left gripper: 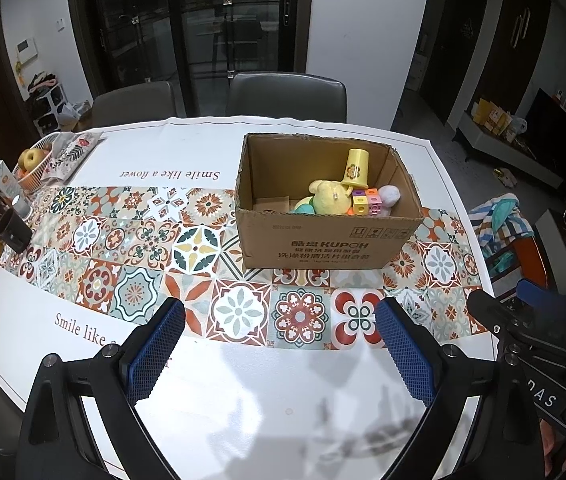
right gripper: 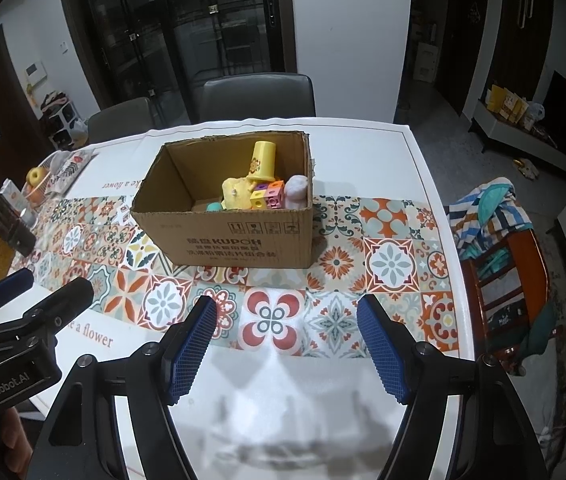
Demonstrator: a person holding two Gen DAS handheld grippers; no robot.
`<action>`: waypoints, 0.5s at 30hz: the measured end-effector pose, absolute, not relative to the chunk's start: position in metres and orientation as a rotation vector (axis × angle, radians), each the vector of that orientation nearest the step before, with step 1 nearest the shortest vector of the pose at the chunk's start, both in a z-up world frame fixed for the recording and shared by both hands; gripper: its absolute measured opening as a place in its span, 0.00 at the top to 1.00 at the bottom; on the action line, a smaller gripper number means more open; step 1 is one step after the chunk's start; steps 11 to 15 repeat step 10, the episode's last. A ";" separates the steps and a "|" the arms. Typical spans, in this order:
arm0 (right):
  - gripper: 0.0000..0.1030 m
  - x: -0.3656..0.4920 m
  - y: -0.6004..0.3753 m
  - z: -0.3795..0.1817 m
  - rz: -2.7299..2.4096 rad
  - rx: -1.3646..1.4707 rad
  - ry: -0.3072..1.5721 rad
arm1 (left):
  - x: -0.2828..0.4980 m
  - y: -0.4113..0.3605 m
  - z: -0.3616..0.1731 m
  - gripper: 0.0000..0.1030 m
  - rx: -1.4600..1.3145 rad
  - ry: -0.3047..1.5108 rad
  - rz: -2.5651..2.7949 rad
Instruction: Organize objects
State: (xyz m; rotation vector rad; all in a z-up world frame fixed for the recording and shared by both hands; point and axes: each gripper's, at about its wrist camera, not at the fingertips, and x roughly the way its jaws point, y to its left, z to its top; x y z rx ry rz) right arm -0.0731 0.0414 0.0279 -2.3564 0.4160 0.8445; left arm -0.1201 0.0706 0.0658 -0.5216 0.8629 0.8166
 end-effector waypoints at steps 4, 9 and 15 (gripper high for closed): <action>0.30 -0.072 0.041 0.028 0.842 -2.359 0.418 | -0.120 0.070 0.065 0.05 -0.524 0.862 0.814; 0.30 -0.072 0.041 0.028 0.841 -2.360 0.415 | -0.120 0.072 0.063 0.05 -0.526 0.864 0.810; 0.30 -0.071 0.041 0.028 0.841 -2.360 0.414 | -0.120 0.072 0.063 0.05 -0.525 0.864 0.811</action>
